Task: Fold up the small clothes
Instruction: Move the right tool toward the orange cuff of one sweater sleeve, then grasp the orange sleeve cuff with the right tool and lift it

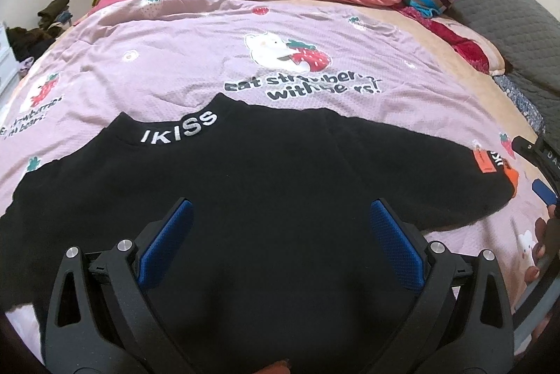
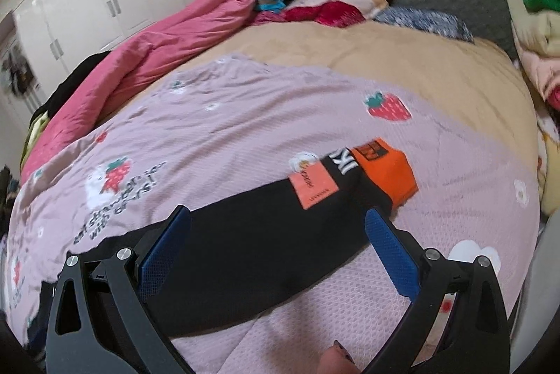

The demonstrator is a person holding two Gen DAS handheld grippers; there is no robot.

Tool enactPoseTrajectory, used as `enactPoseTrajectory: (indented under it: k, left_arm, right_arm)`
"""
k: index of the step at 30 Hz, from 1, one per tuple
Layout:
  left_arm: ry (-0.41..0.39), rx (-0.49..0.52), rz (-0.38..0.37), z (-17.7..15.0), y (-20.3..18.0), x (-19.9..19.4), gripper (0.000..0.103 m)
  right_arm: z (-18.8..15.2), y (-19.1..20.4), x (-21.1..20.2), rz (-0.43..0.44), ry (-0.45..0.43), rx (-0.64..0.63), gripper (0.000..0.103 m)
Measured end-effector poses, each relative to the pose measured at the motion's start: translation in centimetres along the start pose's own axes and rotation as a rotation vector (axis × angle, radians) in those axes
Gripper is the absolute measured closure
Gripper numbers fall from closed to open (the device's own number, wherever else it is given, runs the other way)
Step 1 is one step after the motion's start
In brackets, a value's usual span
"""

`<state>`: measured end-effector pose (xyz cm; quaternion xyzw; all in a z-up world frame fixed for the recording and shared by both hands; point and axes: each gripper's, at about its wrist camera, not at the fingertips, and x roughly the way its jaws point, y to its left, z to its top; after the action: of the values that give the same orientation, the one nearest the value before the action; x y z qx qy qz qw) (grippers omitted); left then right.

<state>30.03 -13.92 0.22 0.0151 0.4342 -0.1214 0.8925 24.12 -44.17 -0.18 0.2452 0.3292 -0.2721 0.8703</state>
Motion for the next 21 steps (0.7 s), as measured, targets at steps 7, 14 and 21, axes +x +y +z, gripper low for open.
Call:
enactPoseTrajectory:
  k: [7, 14, 21]
  left_arm:
    - [0.017, 0.025, -0.016, -0.5, -0.9, 1.4, 0.008]
    - [0.061, 0.029, -0.032, -1.2, -1.2, 3.4, 0.008]
    - [0.076, 0.032, -0.031, -1.6, -1.2, 4.0, 0.008]
  right_arm:
    - [0.4, -2.5, 2.2, -0.058, 0.021, 0.091, 0.004]
    - [0.7, -4.4, 4.7, -0.099, 0.081, 0.165, 0.004]
    - [0.3, -5.7, 7.3, -0.142, 0.147, 0.223, 0.004]
